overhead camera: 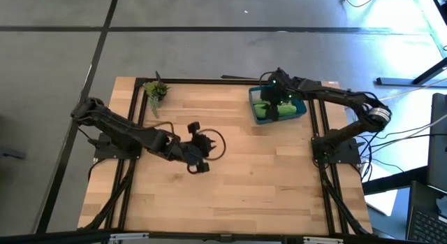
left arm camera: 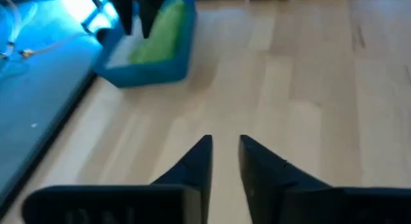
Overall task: Roll microfiber towels into tight, uniform cylinder then place into a basket
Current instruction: Return to Home Position
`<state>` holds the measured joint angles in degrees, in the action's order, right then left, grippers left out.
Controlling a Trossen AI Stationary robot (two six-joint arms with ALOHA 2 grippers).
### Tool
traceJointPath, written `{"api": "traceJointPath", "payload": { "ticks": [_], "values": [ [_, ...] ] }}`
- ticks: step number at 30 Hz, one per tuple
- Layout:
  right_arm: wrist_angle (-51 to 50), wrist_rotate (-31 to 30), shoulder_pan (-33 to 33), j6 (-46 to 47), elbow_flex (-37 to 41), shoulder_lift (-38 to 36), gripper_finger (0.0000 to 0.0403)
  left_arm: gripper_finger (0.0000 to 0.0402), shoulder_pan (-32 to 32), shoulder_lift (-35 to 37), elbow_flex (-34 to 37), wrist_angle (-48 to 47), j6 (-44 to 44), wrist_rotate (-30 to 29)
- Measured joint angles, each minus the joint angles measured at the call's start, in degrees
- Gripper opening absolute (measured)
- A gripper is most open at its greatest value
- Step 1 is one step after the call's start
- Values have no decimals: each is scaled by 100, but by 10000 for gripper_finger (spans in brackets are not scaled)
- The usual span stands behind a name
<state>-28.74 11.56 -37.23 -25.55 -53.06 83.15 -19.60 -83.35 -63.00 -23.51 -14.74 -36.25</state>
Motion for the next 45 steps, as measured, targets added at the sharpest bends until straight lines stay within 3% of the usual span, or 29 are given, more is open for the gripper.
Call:
{"api": "traceJointPath", "payload": {
  "ticks": [5,10,15,20,23,27,34,39,45],
  "values": [
    [-200,-130,297,-27,-351,-831,100,8,180,524,-6,-4,457,-98],
    [-320,411,434,-320,-276,-1744,10,2,258,910,-7,-471,638,-64],
    [30,668,655,-318,-7,-2725,10,0,381,1211,-4,-914,585,-37],
    [520,1044,951,-161,624,-3665,6,0,410,1608,454,-308,1094,332],
    [976,1279,1170,166,1102,-4150,4,0,553,2015,1089,773,1569,1168],
    [1435,1306,1460,460,1740,-4594,4,0,1067,2610,1988,2267,2116,2758],
    [2333,1319,1770,747,2725,-5024,3,0,2418,3275,3370,3664,1941,4470],
    [2522,1406,1805,1011,3108,-5075,3,0,3028,3601,3939,3832,1840,4630],
    [2850,2003,1805,1026,3539,-5127,3,0,3122,4246,4639,4010,1851,4787]
  ]
}}
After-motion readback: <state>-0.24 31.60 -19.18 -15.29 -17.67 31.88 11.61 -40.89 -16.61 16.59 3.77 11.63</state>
